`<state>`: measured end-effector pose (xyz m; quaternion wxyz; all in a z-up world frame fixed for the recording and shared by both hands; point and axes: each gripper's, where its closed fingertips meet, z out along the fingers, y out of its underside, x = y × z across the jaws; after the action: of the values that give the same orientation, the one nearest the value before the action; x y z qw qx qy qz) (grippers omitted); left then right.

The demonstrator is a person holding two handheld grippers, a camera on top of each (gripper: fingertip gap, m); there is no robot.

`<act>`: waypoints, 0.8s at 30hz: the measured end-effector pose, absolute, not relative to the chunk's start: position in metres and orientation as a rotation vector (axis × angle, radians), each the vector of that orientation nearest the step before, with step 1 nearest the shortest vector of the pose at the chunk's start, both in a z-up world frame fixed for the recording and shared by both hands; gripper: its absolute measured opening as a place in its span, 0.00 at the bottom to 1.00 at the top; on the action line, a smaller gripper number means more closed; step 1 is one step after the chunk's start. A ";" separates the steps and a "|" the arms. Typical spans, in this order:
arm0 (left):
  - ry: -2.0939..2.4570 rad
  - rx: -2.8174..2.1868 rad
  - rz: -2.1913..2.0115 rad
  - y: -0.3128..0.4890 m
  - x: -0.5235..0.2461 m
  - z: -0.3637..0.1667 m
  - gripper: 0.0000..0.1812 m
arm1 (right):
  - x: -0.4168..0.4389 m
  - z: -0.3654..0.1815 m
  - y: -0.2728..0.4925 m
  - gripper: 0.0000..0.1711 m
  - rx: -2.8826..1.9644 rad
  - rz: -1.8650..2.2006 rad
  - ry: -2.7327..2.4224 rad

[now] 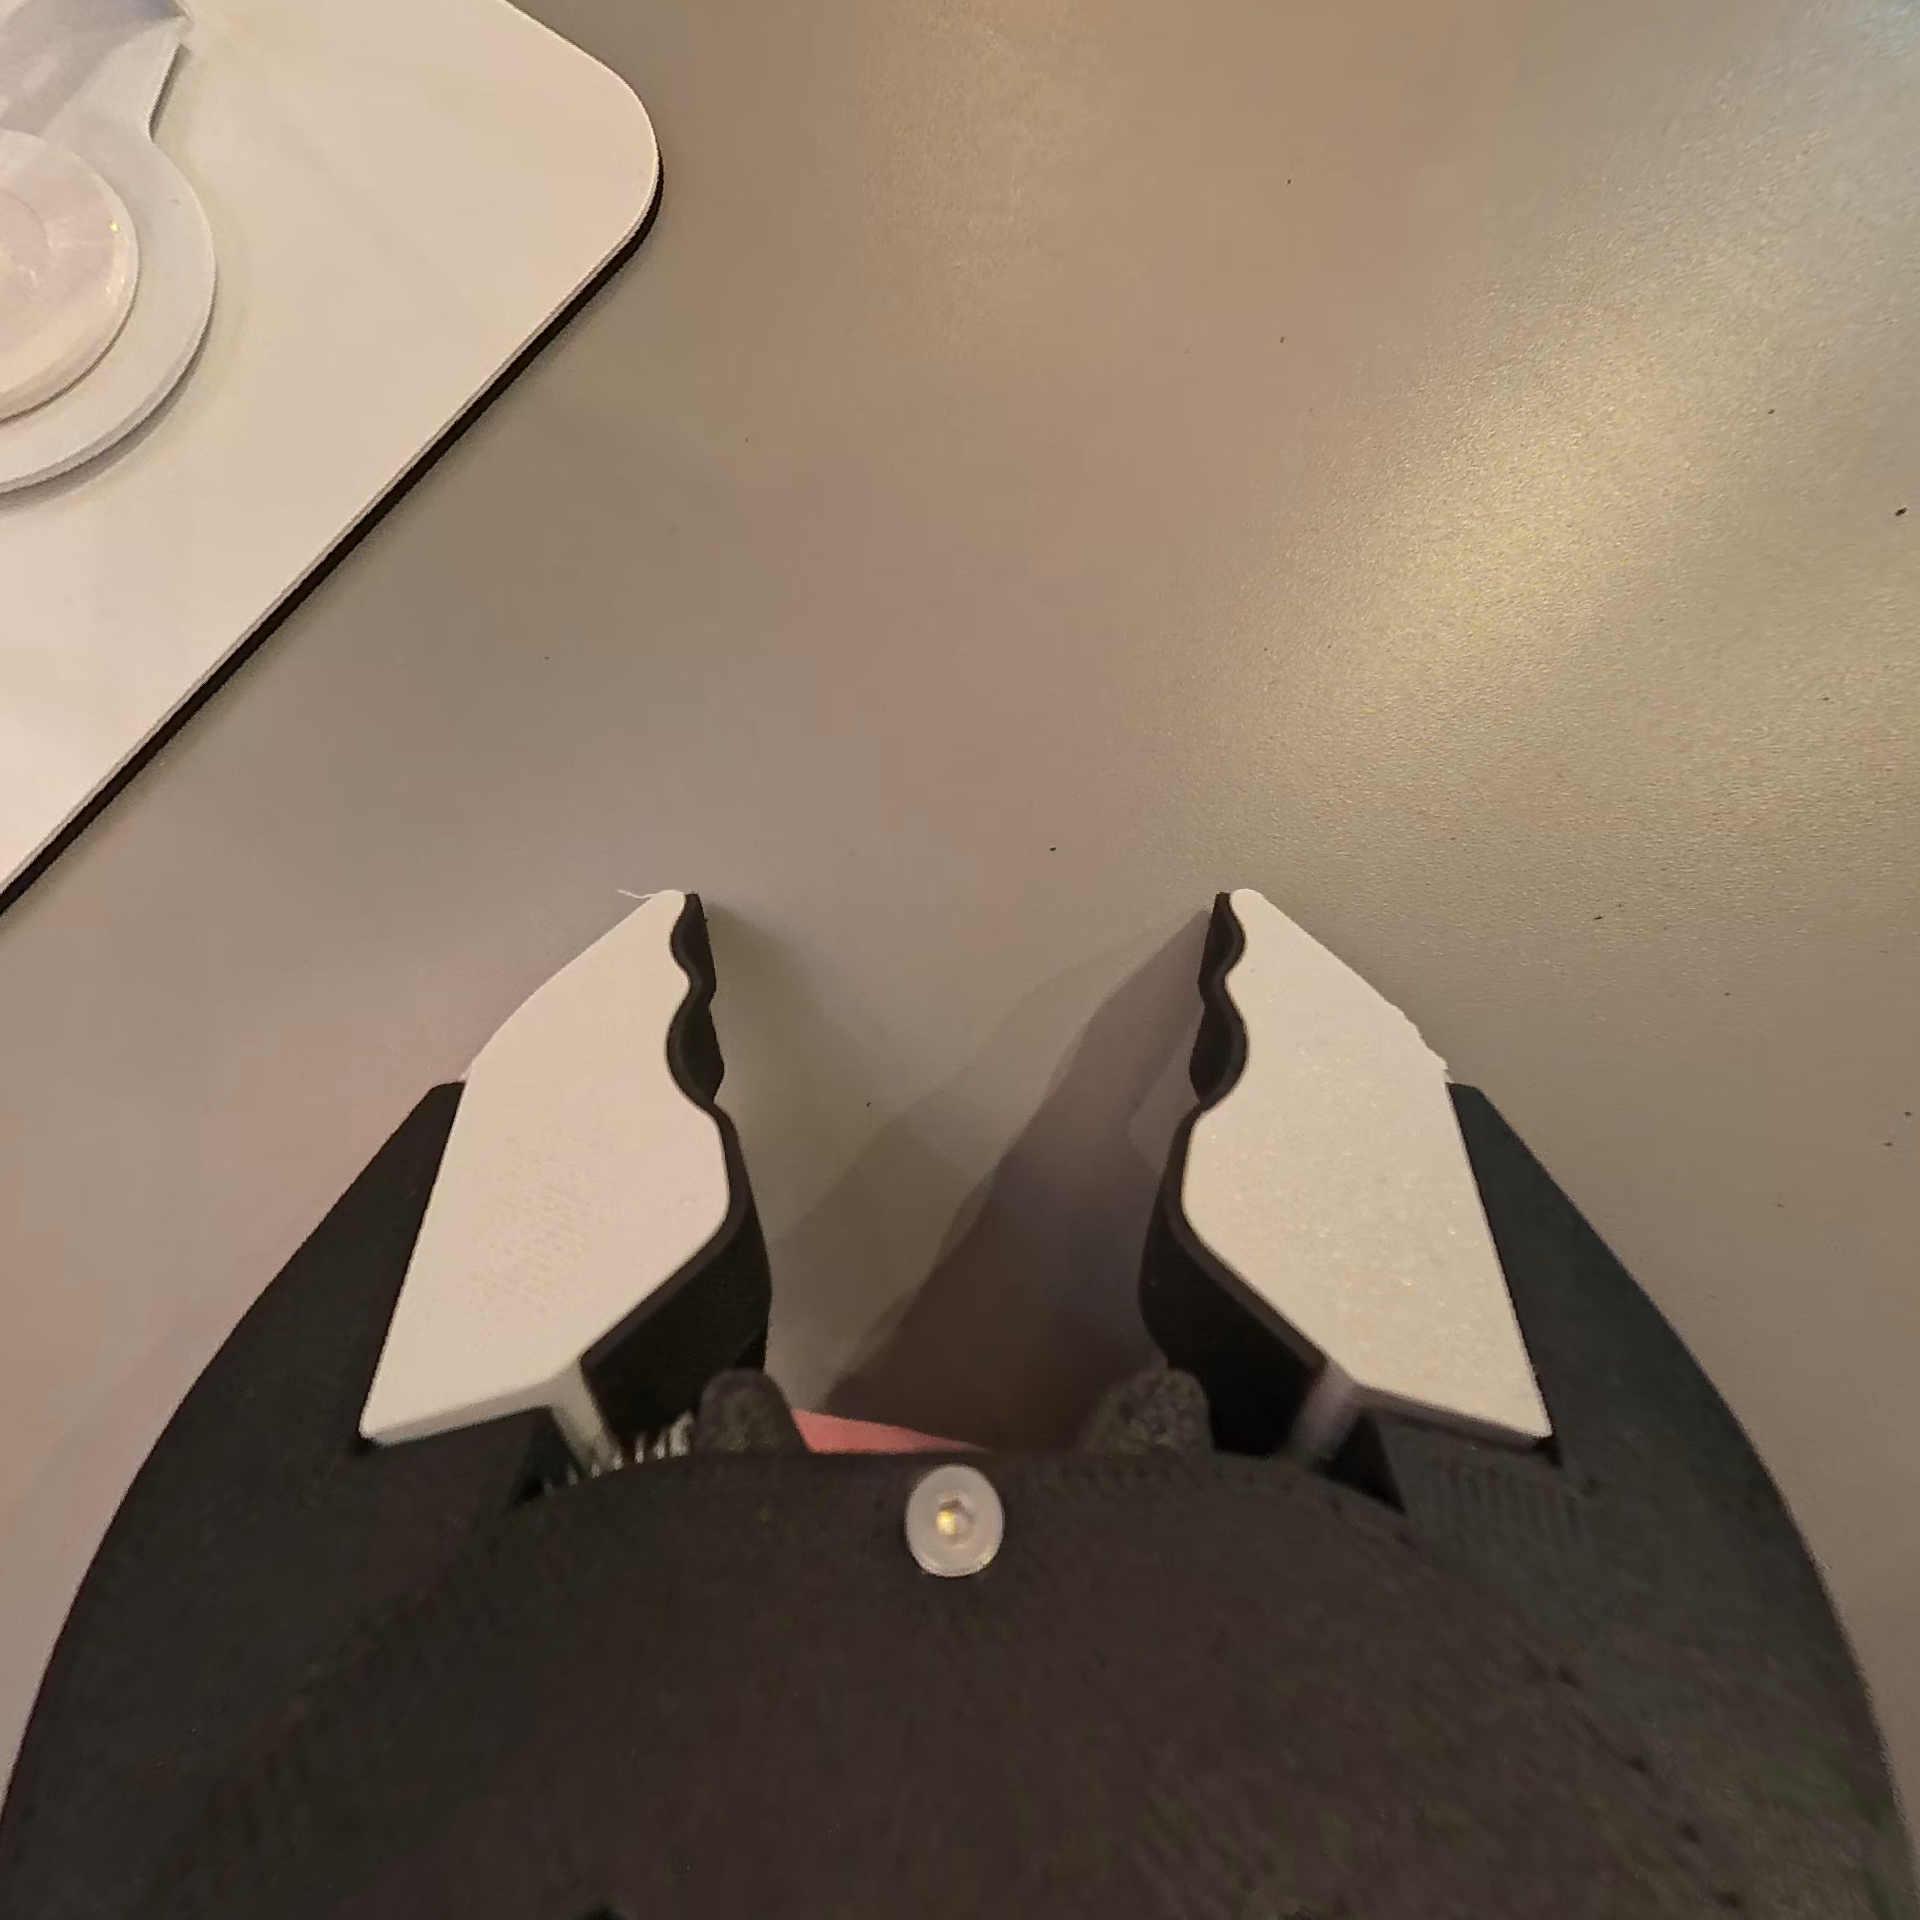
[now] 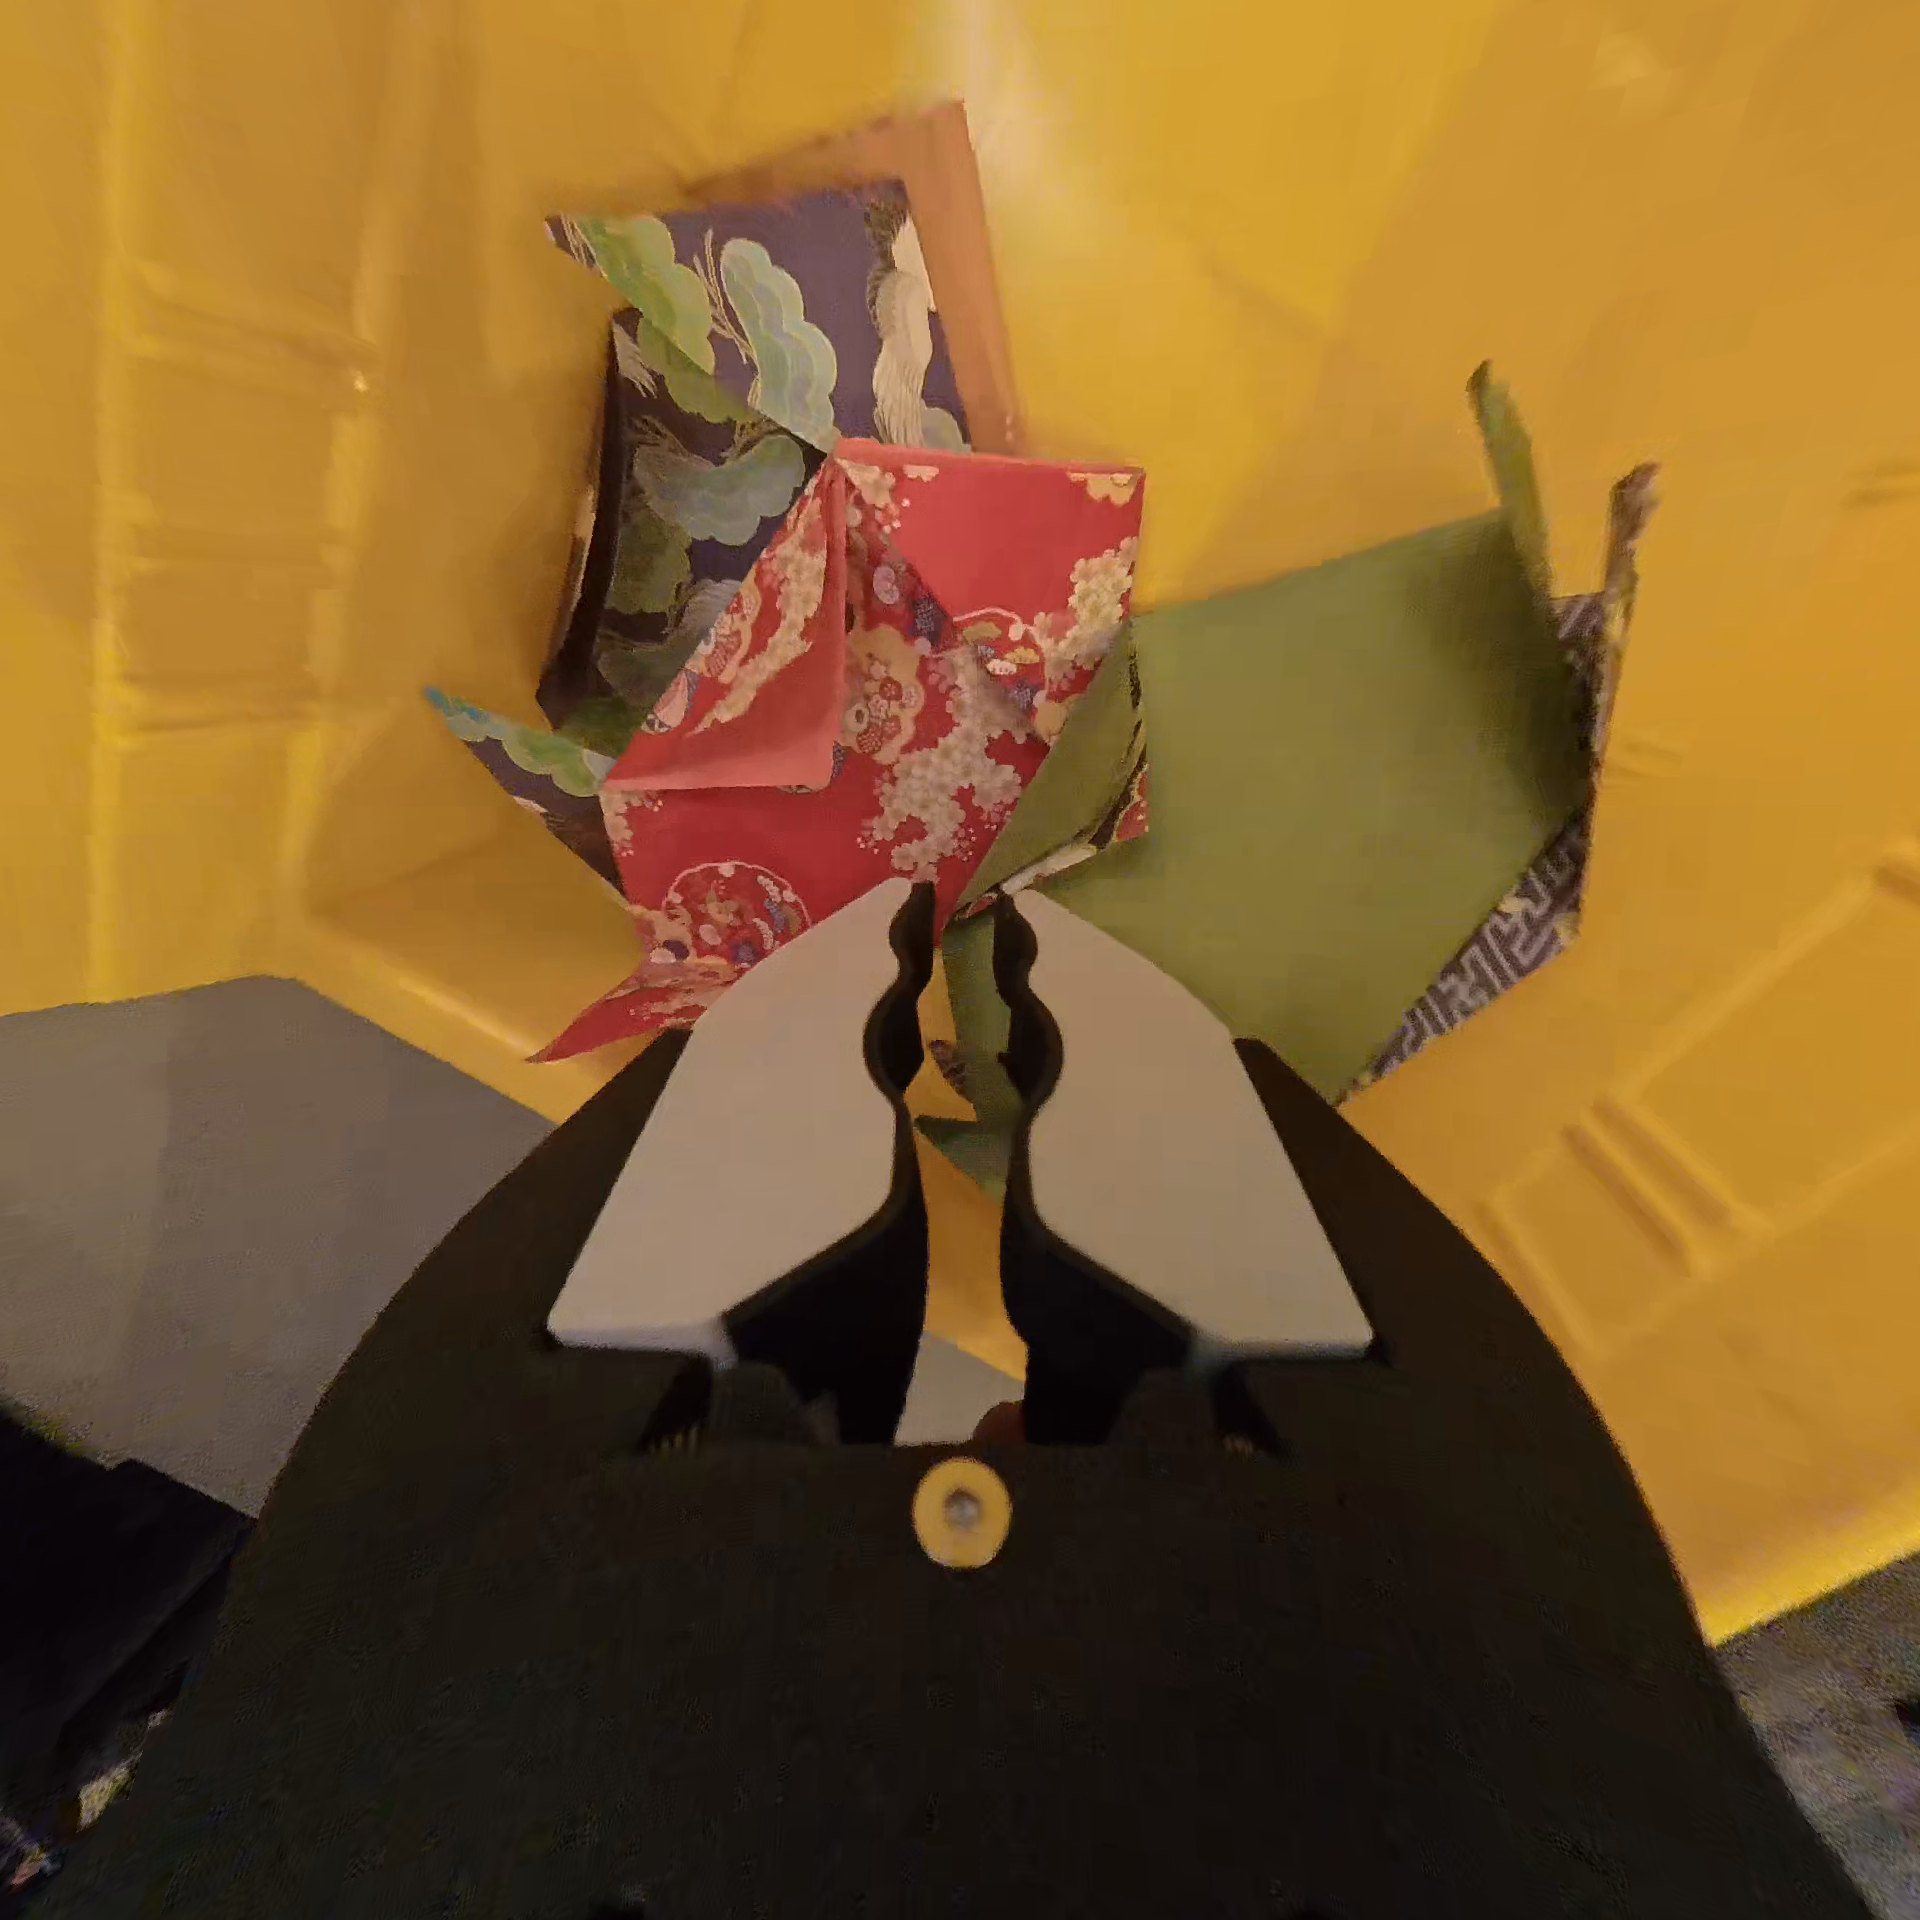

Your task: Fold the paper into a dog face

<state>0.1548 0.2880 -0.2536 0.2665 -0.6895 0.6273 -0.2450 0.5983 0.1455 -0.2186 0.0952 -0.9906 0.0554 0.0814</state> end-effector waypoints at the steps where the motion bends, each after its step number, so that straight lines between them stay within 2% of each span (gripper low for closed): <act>1: 1.694 -1.861 -0.661 0.288 0.155 -0.254 0.49 | 0.600 -0.212 0.146 0.08 -2.911 0.247 0.181; 7: 1.693 -1.862 -0.662 0.288 0.155 -0.254 0.49 | 0.610 -0.164 0.136 0.17 -2.811 0.166 0.230; 10: 1.693 -1.862 -0.661 0.288 0.155 -0.253 0.49 | 0.601 -0.158 0.140 0.17 -2.774 0.169 0.169; 14: 1.693 -1.862 -0.661 0.288 0.155 -0.253 0.49 | 0.614 -0.191 0.135 0.13 -2.907 -0.018 0.214; 20: 1.693 -1.862 -0.661 0.288 0.155 -0.253 0.49 | 0.615 -0.242 0.126 0.11 -3.063 0.103 0.329; 24: 1.693 -1.862 -0.661 0.288 0.155 -0.253 0.49 | 0.609 -0.245 0.129 0.09 -3.066 0.150 0.294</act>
<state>0.1548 0.2881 -0.2534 0.2667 -0.6897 0.6271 -0.2449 0.6086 0.1289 -0.2450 0.0291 -0.9938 0.0952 0.0487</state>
